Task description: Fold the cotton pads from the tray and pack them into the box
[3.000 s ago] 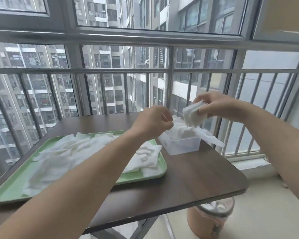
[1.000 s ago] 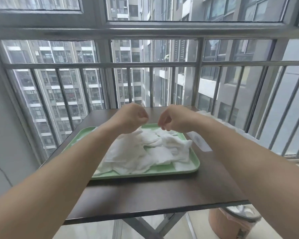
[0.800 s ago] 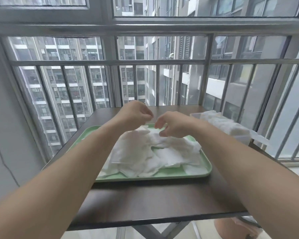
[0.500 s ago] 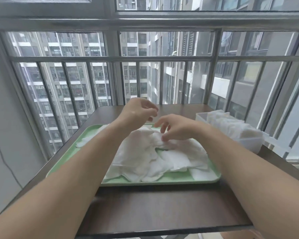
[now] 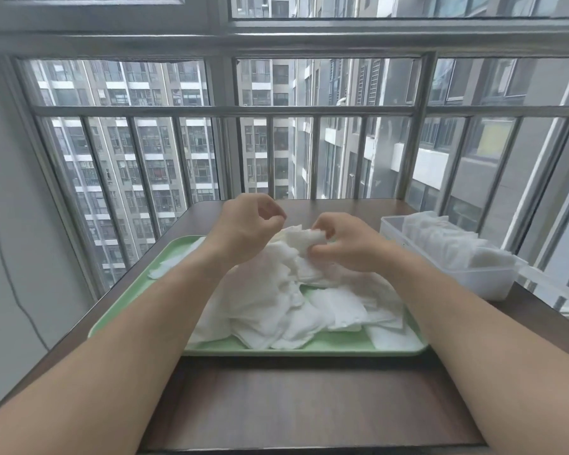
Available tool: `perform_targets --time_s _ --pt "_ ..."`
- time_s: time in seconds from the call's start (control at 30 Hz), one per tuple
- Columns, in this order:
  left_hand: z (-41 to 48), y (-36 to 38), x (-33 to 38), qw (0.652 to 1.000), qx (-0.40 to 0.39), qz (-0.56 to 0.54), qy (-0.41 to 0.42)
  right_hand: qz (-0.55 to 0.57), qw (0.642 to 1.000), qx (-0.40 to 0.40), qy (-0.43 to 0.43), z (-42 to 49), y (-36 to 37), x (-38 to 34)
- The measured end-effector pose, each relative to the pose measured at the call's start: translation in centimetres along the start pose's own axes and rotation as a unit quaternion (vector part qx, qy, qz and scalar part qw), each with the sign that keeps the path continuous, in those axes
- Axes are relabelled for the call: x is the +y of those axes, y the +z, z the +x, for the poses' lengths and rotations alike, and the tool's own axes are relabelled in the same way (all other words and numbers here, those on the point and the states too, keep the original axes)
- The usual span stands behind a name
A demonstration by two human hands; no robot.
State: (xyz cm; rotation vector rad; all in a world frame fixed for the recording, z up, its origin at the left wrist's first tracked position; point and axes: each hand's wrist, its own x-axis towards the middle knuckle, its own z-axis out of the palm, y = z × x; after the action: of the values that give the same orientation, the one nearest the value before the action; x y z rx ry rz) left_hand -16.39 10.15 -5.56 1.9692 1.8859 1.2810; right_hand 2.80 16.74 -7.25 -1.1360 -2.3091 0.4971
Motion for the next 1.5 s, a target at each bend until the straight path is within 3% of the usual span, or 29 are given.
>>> perform_targets --time_s 0.13,0.3,0.4,0.7,0.93,1.17,1.23,1.3,1.37,1.5 --pt "-0.6 -0.3 0.7 0.999 -0.012 -0.026 0.018 0.134 0.990 0.025 -0.021 -0.5 -0.7 -0.1" --pt "-1.1 0.1 0.7 0.992 -0.101 -0.035 0.061 0.239 0.971 0.013 -0.014 -1.3 -1.3 -0.5" --pt "-1.1 0.4 0.7 0.994 -0.069 -0.029 0.077 0.289 0.957 0.001 -0.011 -1.7 -1.6 -0.7" --pt "-1.1 0.5 0.8 0.998 -0.001 -0.059 0.038 0.256 0.966 0.038 0.020 -1.8 -1.9 -1.2" --pt "-1.7 0.4 2.1 0.981 -0.042 -0.192 -0.014 0.261 0.964 0.044 -0.027 -1.9 -1.6 -0.9" --pt "-1.7 0.1 2.6 0.975 -0.052 -0.216 0.006 0.355 0.933 0.052 -0.025 -2.0 -2.4 -1.0" --pt "-1.6 -0.1 2.4 0.968 -0.027 -0.247 -0.028 0.314 0.946 0.079 -0.007 -1.6 -2.3 -0.7" --pt "-1.4 -0.3 2.3 0.952 -0.017 -0.296 -0.071 0.168 0.981 0.092 -0.011 -1.3 -2.0 -0.1" --pt "-1.4 -0.4 2.2 0.929 -0.021 -0.357 -0.101 0.047 0.998 0.045 -0.019 -1.5 -1.4 0.4" --pt "-1.8 -0.5 2.6 0.902 -0.023 -0.411 -0.128 0.015 0.999 0.013 -0.038 -1.9 -0.7 0.1"
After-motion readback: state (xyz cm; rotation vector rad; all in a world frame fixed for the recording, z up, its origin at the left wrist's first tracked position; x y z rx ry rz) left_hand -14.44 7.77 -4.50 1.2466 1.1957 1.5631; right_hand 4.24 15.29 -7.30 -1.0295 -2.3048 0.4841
